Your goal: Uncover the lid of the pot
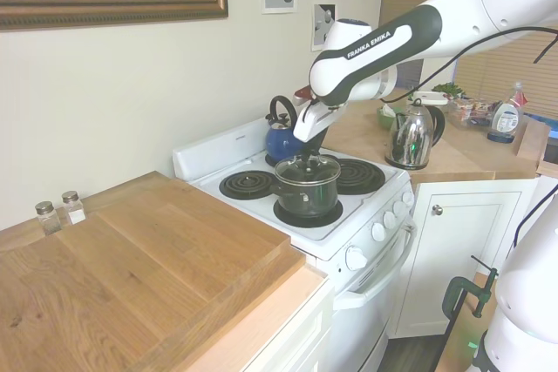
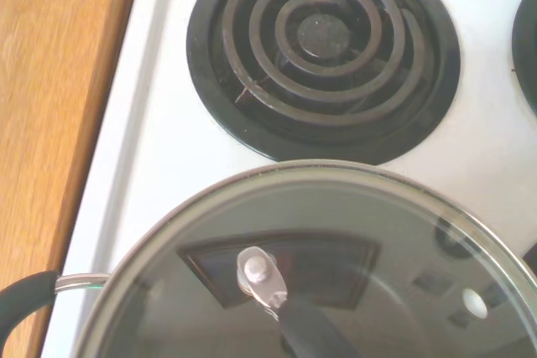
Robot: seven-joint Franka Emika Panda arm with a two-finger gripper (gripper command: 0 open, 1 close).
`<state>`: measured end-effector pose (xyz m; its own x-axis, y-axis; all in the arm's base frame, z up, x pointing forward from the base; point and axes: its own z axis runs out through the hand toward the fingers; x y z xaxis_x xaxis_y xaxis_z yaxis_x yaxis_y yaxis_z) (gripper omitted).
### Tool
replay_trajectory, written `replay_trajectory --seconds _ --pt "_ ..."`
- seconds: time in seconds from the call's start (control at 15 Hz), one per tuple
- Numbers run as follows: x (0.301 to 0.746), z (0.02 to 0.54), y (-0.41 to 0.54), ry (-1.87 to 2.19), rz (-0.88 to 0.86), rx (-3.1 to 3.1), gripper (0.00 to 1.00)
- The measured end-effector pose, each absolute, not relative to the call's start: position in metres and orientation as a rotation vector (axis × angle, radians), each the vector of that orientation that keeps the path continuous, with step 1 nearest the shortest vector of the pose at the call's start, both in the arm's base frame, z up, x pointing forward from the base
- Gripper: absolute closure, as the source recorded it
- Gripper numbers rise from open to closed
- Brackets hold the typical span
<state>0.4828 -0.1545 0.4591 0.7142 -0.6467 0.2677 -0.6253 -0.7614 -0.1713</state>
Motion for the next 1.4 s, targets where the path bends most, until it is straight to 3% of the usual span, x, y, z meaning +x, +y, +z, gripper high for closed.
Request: replay_trajectory --seconds 0.87,1.4 --pt "0.481 0.467 -0.155 1.05 -0.501 -2.837 1.0" --pt "0.452 0.546 -0.104 1.02 -0.626 -2.854 1.0"
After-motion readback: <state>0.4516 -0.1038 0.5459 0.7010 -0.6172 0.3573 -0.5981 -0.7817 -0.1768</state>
